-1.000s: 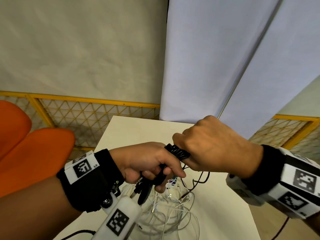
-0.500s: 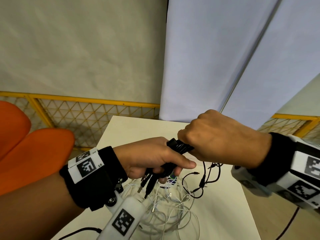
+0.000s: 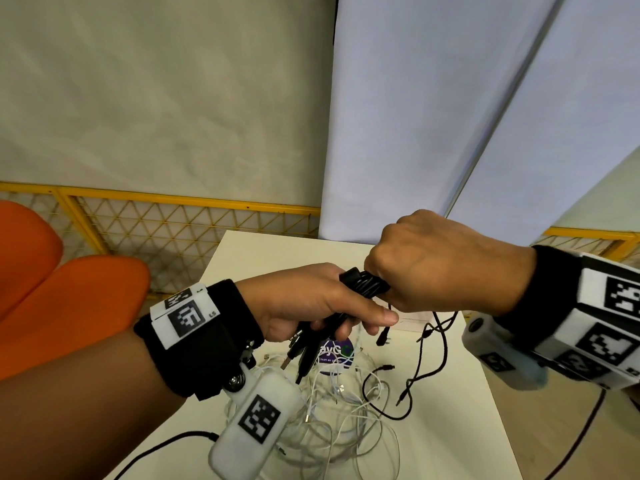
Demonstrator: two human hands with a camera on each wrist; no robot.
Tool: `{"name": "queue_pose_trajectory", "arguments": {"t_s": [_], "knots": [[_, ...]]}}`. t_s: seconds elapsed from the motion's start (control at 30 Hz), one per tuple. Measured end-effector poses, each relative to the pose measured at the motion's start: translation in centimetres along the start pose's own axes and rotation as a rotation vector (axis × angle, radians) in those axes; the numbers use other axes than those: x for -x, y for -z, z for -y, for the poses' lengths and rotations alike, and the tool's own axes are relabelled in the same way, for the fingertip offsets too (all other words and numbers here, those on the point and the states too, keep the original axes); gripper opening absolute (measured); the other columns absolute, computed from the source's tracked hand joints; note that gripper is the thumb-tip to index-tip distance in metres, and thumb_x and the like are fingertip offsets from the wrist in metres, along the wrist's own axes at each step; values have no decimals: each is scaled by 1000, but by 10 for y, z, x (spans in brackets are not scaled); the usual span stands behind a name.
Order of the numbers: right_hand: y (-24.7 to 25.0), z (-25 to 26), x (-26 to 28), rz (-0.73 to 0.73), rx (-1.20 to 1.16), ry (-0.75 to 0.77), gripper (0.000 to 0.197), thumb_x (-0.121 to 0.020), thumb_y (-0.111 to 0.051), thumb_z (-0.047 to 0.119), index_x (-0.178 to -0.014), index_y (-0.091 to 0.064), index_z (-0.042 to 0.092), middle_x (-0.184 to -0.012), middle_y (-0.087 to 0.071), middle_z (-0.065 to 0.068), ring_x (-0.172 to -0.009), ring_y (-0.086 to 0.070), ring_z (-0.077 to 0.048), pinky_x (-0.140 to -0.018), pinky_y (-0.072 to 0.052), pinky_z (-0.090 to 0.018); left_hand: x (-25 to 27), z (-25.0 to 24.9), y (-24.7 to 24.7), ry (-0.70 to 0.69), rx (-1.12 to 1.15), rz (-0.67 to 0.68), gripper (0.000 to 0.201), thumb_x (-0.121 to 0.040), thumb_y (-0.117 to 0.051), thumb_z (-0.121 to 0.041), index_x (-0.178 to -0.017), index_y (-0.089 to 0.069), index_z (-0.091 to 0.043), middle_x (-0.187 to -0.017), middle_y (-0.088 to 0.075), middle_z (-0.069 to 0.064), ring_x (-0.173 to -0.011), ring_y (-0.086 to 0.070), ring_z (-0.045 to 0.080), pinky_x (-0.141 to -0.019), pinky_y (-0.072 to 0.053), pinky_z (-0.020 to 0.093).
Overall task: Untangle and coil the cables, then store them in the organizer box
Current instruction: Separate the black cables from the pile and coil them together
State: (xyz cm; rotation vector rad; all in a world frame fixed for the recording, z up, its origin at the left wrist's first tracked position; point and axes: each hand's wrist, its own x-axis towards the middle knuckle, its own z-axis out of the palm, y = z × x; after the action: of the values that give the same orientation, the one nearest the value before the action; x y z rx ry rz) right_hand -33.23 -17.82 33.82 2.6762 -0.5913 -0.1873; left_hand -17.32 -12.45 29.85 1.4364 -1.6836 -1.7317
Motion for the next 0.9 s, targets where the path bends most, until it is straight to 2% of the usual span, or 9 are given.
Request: {"name": "queue_pose_trajectory", "arguments": {"t_s": [0.13,0.27,0.4,0.47,0.53,0.6,0.7,0.77,0.9], "knots": [[1,0,0,22,57,-42,46,-89,-53,29,-57,-20,21,-52,-27,5,-46,-23,-10,-46,-18,-25,-5,4,-6,-56,97,-154,19,-82,-78,-16,-68,-65,-14,-53,-59,-9,-47,-46,8,-51,-35,19],[6,-1,-2,26,78,-78,45,-89,-52,28,-58,-21,20,-52,-27,4,-45,-24,-11,-46,-19,-26,-10,9,-6,-117,109,-217,20,-81,-80,-15,-69,-64,-15,-52,-55,-4,-50,-50,11,-58,-38,24],[10,-3,-2,58,87,-8,65,-66,-71,18,-56,-7,21,-50,-3,7,-40,-4,-11,-46,-6,-20,-9,12,-1,-118,163,-23,20,-88,-74,-16,-69,-68,-16,-53,-58,6,-61,-67,26,-79,-53,39],[11,-5,-4,46,110,14,61,-61,-74,17,-54,-14,20,-49,-1,4,-38,-10,-20,-45,-11,-21,-7,10,1,-83,169,38,15,-89,-71,-19,-79,-68,-10,-54,-59,7,-50,-60,22,-68,-57,38],[9,-1,-2,76,173,37,52,-70,-68,19,-56,-19,20,-48,-9,2,-43,-23,-24,-47,-21,-25,-7,8,0,-63,134,32,17,-91,-69,-22,-83,-67,-8,-49,-49,2,-40,-44,14,-49,-48,26],[7,-3,-1,40,165,33,46,-85,-56,23,-59,-19,21,-52,-19,3,-50,-32,-24,-53,-27,-29,-7,7,-1,-65,101,11,25,-93,-68,-26,-79,-62,-7,-46,-37,-1,-39,-32,12,-43,-32,20],[13,-4,0,40,122,4,49,-85,-58,23,-58,-17,22,-51,-19,6,-44,-22,-15,-49,-23,-26,-9,6,-2,-32,77,-28,40,-92,-69,-29,-64,-45,-13,-47,-30,-2,-40,-24,12,-43,-22,21],[15,-4,-1,57,100,-13,51,-85,-61,24,-59,-18,23,-51,-17,7,-43,-16,-9,-46,-17,-25,-10,7,-2,-10,76,-35,46,-91,-70,-22,-58,-37,-18,-49,-26,-1,-41,-20,14,-44,-18,23],[13,0,1,180,-42,-89,42,-88,-57,35,-60,-28,24,-59,-35,5,-50,-32,-9,-47,-28,-25,-9,11,-7,-6,64,-66,48,-87,-68,-8,-53,-37,-21,-47,-27,-2,-41,-19,14,-45,-16,24]]}}
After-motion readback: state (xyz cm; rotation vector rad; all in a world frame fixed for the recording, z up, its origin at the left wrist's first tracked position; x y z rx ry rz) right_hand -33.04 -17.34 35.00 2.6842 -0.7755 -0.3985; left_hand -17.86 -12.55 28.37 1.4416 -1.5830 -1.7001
